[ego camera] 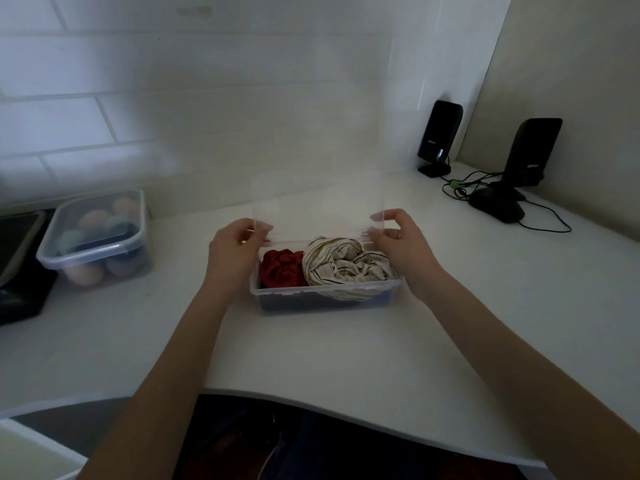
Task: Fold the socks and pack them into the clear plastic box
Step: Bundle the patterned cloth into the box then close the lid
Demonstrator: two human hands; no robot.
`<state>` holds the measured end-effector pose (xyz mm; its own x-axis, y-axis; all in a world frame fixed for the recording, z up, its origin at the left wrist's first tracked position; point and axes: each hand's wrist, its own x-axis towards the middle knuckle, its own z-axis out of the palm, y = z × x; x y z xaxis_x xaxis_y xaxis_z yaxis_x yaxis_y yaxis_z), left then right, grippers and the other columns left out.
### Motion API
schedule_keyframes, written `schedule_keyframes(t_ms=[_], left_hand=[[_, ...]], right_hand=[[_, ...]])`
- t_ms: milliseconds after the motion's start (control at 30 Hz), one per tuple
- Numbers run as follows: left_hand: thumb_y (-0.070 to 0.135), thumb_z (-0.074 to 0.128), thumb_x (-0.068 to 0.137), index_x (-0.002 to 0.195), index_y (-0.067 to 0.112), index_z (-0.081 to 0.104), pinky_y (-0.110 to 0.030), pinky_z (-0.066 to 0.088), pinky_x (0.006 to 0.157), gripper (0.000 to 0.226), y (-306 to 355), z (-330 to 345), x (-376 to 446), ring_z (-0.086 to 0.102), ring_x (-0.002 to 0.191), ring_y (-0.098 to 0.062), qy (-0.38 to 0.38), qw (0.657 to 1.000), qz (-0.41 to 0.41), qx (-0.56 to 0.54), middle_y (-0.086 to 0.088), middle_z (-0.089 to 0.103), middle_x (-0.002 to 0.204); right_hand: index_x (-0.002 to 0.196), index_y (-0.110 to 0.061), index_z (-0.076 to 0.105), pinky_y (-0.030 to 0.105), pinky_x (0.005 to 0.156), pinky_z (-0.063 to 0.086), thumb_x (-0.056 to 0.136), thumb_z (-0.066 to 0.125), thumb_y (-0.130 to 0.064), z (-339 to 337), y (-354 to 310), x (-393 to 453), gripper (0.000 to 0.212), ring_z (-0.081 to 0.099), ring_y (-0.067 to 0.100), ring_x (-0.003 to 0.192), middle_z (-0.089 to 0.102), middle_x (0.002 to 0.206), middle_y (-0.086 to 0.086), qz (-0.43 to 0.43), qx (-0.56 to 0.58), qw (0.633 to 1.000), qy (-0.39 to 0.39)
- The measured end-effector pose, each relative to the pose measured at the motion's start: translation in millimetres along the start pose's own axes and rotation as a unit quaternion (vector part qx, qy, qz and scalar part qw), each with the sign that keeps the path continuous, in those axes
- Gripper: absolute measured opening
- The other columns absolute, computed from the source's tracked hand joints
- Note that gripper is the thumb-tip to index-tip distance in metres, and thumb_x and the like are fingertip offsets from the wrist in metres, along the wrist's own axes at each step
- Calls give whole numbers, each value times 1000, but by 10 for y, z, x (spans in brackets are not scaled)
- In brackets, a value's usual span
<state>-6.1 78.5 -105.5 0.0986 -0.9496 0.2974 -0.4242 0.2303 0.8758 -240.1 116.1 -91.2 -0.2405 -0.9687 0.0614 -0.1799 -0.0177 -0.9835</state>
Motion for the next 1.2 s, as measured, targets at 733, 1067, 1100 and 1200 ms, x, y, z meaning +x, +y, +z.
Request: schedule_keyframes(t_ms=[733, 1067, 1100, 1200], left_hand=[[32, 64, 77, 85, 11, 68, -28, 52, 79, 23, -42, -131, -169, 63, 91, -25, -163, 937, -139, -274, -12, 67, 100], [24, 70, 67, 100, 27, 63, -19, 49, 82, 34, -116, -204, -356, 62, 106, -10, -247, 949, 7, -195, 5, 66, 112], [26, 71, 67, 100, 27, 63, -17, 48, 84, 34, -121, -202, -368, 61, 107, -9, -243, 952, 18, -187, 8, 66, 110], [34, 77, 56, 105, 29, 58, -12, 44, 87, 53, -122, -230, -401, 59, 109, -3, -245, 958, 42, -144, 17, 65, 110]], right_hand=[[124, -22, 53, 37, 88, 54, 87, 63, -18, -135, 124, -93, 39, 68, 24, 98, 66, 114, 8, 49, 42, 977, -202], [128, -18, 51, 35, 86, 57, 89, 61, -16, -148, 71, -141, 40, 68, 28, 98, 66, 115, 17, 44, 53, 974, -215], [127, -20, 52, 37, 86, 57, 89, 62, -17, -139, 81, -155, 40, 68, 30, 98, 67, 113, 18, 29, 45, 979, -197], [109, -22, 64, 37, 81, 54, 91, 59, -18, -116, 145, -203, 19, 67, 27, 95, 69, 105, 9, -74, 6, 992, -101]])
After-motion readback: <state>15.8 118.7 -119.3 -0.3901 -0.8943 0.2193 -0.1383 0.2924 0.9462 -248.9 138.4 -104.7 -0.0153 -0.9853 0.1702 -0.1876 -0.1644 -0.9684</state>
